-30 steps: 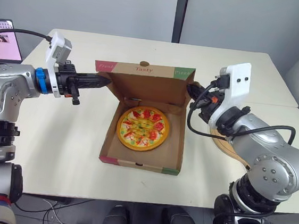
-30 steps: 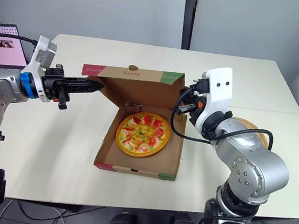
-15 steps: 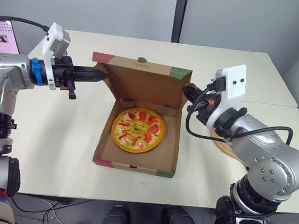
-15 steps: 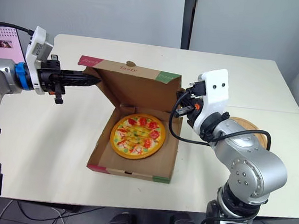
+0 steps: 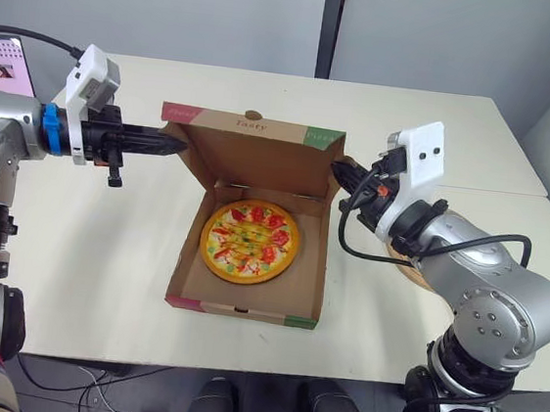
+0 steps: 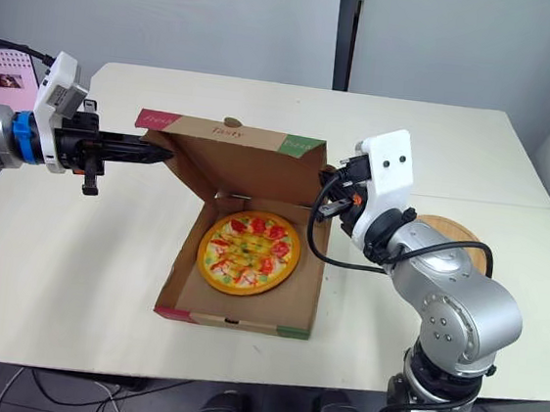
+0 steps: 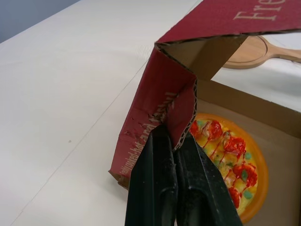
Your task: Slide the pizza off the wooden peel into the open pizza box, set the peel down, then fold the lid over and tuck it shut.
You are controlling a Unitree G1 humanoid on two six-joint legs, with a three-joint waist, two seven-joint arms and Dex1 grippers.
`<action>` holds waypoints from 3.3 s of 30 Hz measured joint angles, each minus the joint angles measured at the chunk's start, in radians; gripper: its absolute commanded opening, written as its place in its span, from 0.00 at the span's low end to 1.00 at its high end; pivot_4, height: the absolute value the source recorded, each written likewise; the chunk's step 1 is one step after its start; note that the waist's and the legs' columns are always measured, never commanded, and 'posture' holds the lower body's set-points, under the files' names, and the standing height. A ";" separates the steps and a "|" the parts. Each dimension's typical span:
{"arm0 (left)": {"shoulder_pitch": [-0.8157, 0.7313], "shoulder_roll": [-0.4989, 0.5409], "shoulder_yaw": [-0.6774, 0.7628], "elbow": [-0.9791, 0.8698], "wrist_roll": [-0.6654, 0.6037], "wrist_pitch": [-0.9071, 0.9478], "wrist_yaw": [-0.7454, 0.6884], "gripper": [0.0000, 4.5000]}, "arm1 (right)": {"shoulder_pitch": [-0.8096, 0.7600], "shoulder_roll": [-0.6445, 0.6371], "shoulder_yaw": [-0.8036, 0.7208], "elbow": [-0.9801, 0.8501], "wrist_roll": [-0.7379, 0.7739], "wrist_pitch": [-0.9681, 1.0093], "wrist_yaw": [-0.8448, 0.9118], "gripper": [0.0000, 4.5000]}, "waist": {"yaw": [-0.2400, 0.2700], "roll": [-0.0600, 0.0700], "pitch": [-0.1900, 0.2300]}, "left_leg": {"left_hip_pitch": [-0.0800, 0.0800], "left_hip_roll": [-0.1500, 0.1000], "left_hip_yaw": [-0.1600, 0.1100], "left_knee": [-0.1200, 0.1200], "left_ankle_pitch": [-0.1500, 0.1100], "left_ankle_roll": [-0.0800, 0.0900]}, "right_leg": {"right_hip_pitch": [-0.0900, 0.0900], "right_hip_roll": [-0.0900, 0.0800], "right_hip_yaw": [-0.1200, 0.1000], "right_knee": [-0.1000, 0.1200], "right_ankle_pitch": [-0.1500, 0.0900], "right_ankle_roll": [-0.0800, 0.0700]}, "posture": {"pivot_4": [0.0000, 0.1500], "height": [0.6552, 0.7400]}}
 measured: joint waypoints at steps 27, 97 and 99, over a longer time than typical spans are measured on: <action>0.238 0.085 0.130 -0.243 -0.098 0.180 0.022 0.00 | 0.061 0.012 -0.014 -0.027 0.123 0.015 -0.004 0.00 | 0.001 0.000 0.000 | 0.000 0.002 -0.001 0.000 0.000 0.000 | 0.000 0.000 0.000 0.000 -0.002 0.001 | 1.00 1.00; 0.598 0.108 0.359 -0.491 -0.279 0.304 0.207 0.00 | 0.038 -0.278 0.033 0.291 0.315 -0.285 0.258 0.01 | -0.005 -0.001 -0.001 | 0.003 0.015 0.006 -0.008 0.000 0.000 | -0.002 0.012 0.005 -0.005 -0.002 -0.005 | 1.00 1.00; 0.604 0.108 0.373 -0.494 -0.297 0.326 0.220 0.09 | 0.036 -0.267 0.054 0.291 0.317 -0.286 0.260 0.00 | -0.001 -0.001 -0.001 | 0.003 0.015 0.006 -0.008 0.000 0.000 | -0.002 0.012 0.005 -0.005 -0.002 -0.005 | 1.00 1.00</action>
